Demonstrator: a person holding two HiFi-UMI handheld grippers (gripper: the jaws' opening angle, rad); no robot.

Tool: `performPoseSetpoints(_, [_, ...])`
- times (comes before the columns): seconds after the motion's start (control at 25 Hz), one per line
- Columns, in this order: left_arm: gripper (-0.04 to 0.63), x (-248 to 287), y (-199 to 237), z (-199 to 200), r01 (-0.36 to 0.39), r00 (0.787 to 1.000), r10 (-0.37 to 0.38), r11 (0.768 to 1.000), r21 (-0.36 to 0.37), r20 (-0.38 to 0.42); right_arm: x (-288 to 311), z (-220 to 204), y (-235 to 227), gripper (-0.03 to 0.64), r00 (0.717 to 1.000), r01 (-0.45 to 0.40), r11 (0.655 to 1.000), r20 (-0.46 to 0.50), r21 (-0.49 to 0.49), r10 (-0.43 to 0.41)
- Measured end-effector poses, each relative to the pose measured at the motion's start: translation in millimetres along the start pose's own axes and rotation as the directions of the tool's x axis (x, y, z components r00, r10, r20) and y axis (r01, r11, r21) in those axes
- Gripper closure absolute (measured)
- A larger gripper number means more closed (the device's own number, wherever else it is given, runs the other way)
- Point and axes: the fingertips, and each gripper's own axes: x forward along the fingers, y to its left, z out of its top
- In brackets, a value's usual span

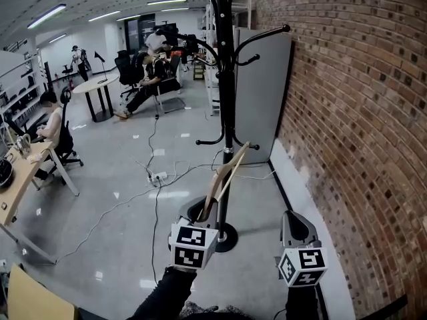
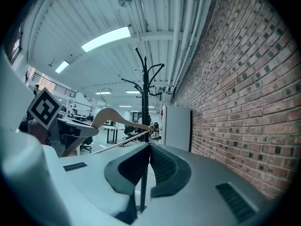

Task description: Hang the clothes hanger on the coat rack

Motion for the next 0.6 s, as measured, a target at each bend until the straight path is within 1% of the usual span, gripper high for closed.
performPoseSetpoints(0.24, [0.538, 20, 9, 9, 0.001, 1.000, -0.001, 1.000, -0.002, 0.007, 24, 5, -8, 0.607, 1.000, 0.001, 1.000, 0.001, -0.009, -0.001])
performPoseSetpoints(0.44, [0.538, 32, 17, 23, -0.030, 0.999, 0.030, 0.999, 0.026, 0.024, 39, 8, -13, 0.607, 1.000, -0.010, 1.000, 0.004, -0.019, 0.010])
performPoseSetpoints(0.6, [0.537, 46, 20, 32, -0.051, 0.998, 0.050, 0.998, 0.023, 0.034, 51, 4, -23, 0.607, 1.000, -0.019, 1.000, 0.002, -0.010, 0.019])
